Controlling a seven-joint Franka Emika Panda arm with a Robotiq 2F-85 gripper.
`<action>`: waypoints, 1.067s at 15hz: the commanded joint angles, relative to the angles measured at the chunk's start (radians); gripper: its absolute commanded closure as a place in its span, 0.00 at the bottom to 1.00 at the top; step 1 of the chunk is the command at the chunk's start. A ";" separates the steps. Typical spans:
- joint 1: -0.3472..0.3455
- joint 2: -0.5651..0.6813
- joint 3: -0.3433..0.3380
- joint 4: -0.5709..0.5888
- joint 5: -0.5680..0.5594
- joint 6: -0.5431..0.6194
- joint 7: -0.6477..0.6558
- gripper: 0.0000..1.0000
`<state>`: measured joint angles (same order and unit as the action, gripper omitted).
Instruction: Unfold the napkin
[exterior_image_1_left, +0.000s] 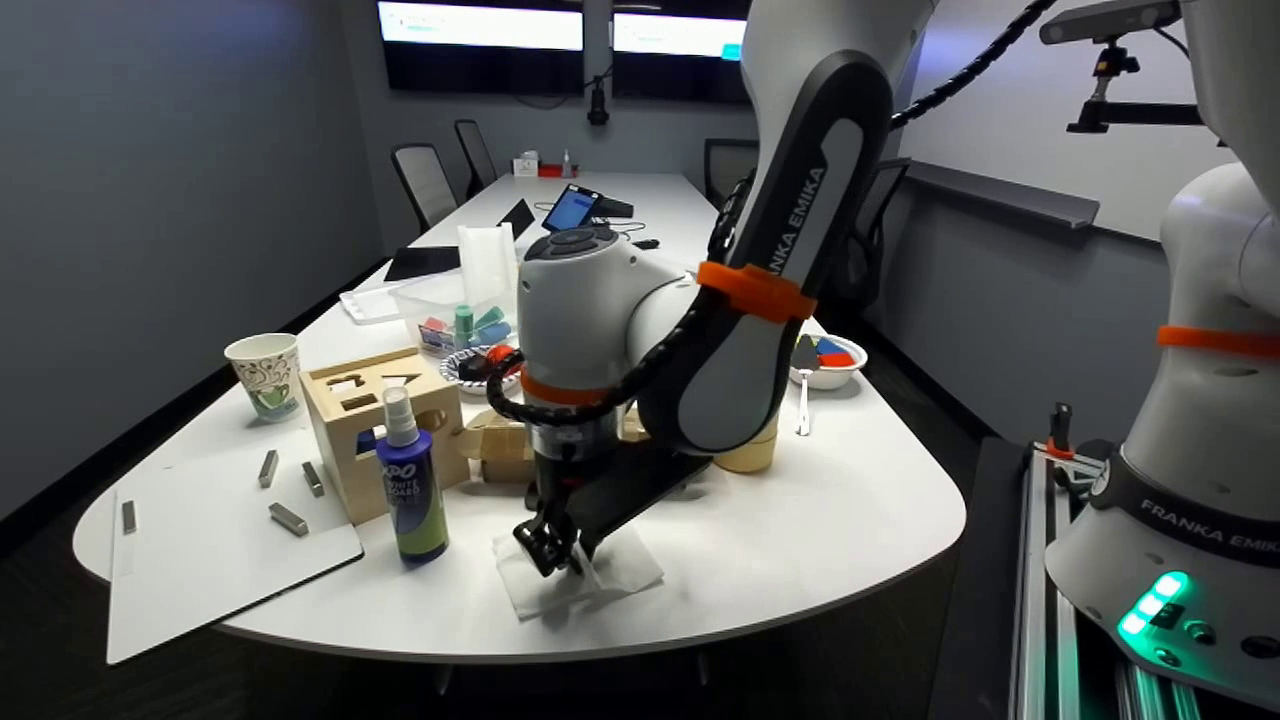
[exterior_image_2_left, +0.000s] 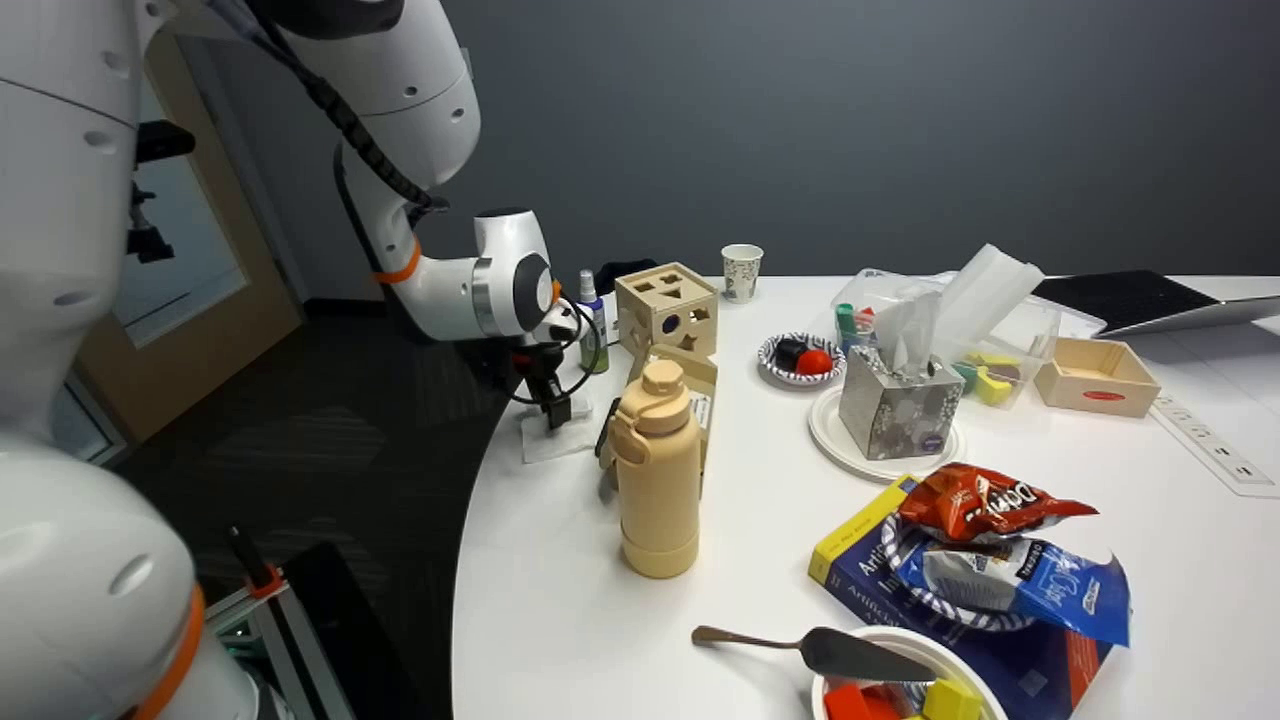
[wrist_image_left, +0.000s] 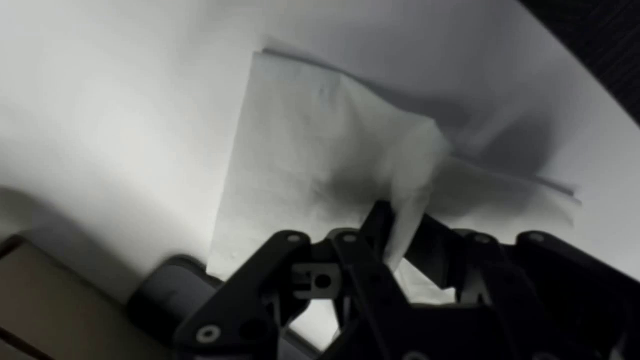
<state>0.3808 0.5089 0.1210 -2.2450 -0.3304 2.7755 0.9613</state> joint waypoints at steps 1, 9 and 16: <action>-0.009 0.075 0.044 0.067 0.111 0.002 -0.187 0.97; 0.000 -0.006 0.021 -0.052 0.289 -0.004 -0.293 0.97; 0.050 -0.072 -0.071 -0.148 0.291 0.007 -0.196 0.97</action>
<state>0.4012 0.4522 0.0943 -2.3416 -0.0431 2.7750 0.7361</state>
